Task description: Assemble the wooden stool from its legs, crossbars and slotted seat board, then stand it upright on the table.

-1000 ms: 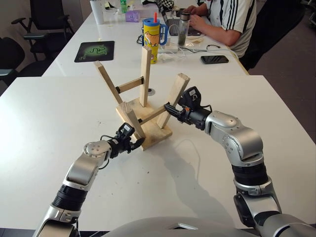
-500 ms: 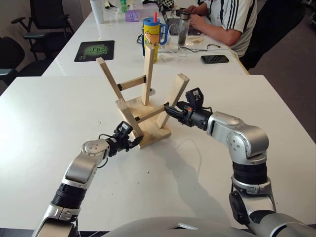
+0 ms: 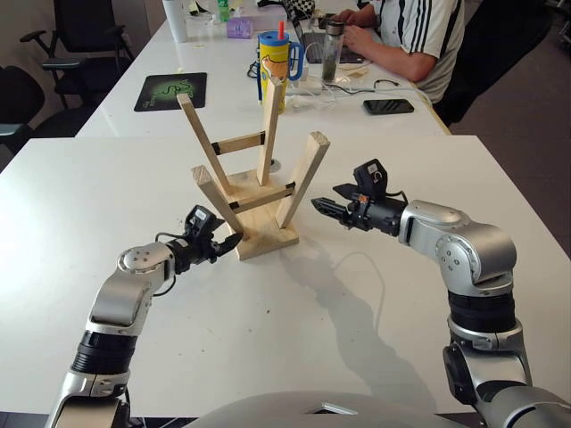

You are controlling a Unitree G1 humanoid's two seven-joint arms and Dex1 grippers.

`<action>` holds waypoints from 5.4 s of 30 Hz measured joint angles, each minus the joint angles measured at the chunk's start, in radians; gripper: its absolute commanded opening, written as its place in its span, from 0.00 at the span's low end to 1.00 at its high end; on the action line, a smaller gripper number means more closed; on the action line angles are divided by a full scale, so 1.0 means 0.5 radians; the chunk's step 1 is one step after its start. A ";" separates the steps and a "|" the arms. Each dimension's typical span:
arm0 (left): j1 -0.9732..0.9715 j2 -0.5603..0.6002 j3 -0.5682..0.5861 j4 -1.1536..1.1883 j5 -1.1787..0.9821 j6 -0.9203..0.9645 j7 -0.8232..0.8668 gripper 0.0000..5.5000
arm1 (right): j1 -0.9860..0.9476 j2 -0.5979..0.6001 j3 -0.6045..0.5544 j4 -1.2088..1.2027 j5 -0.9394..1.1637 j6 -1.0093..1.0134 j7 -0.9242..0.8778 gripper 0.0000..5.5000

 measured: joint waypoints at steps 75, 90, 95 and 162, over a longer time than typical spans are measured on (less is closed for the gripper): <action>-0.471 -0.848 0.388 -0.376 0.374 0.479 1.650 0.68 | -1.241 0.814 -1.330 0.882 1.592 -0.814 -1.247 0.62; -0.472 -0.811 0.409 -0.385 0.455 0.511 1.652 0.68 | -0.544 0.929 -0.440 0.666 0.868 -0.427 -1.521 0.62; -0.474 -0.839 0.356 -0.391 0.446 0.511 1.613 0.68 | -0.566 0.998 -0.491 0.626 0.807 -0.703 -1.423 0.62; -0.428 -0.672 0.322 -0.372 0.638 0.569 1.403 0.68 | -0.232 1.043 -0.087 0.381 0.695 -1.053 -1.557 0.62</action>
